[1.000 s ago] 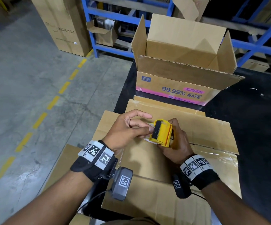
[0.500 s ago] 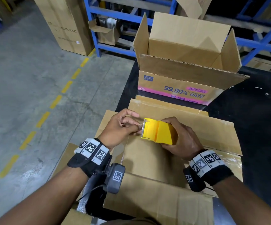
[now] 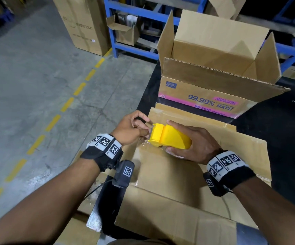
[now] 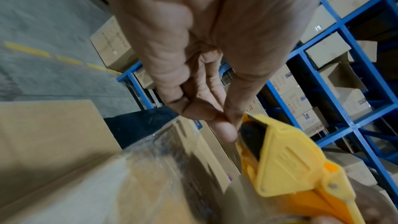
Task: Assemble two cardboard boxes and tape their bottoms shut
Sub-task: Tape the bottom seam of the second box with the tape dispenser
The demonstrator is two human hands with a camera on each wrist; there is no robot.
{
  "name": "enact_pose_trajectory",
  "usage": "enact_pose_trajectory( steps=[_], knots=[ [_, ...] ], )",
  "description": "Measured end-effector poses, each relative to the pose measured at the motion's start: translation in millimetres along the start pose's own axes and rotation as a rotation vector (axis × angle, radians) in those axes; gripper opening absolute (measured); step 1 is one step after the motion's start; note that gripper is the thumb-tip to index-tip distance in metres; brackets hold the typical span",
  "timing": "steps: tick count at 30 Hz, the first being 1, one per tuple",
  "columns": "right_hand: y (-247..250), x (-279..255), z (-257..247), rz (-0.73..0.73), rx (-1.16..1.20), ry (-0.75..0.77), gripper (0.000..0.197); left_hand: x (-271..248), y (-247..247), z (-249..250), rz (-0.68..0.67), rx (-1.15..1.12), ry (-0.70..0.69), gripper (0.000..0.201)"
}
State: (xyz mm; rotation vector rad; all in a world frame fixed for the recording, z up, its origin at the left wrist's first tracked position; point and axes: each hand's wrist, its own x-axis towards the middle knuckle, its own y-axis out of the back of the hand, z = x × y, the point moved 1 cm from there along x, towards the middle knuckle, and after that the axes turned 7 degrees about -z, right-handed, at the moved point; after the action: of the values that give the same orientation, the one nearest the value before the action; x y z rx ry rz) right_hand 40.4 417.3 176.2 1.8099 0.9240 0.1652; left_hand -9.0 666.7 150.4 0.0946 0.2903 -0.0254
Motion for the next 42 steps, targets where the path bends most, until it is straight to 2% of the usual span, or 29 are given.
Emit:
enact_pose_trajectory(
  steps=[6, 19, 28, 30, 33, 36, 42],
  knots=[
    [2.3, 6.4, -8.5, -0.027, -0.114, 0.041, 0.092, -10.4, 3.6, -9.5, 0.065, -0.039, -0.038, 0.033],
    [-3.8, 8.8, -6.3, -0.040, -0.094, 0.027, 0.098, -21.5, 28.1, -29.5, 0.223, -0.103, -0.056, 0.030],
    [0.1, 1.9, -2.0, 0.101, -0.153, 0.100, 0.093, -15.5, 43.3, -36.1, 0.244, -0.092, -0.056, 0.032],
    [2.6, -3.5, 9.5, 0.092, -0.146, 0.076, 0.093, -13.3, 56.0, -39.0, 0.265, -0.086, -0.050, 0.032],
    [7.9, -6.2, 18.7, 0.003, -0.101, 0.052, 0.092, -12.7, 61.6, -41.6, 0.202, -0.073, -0.025, 0.029],
    [12.1, -8.4, 15.7, -0.031, -0.058, 0.129, 0.083, -14.5, 60.0, -49.5, 0.176, -0.092, 0.009, 0.028],
    [5.5, -11.3, 9.9, -0.055, -0.225, 0.185, 0.078, -13.2, 52.3, -72.3, 0.165, -0.119, 0.077, 0.035]
  ],
)
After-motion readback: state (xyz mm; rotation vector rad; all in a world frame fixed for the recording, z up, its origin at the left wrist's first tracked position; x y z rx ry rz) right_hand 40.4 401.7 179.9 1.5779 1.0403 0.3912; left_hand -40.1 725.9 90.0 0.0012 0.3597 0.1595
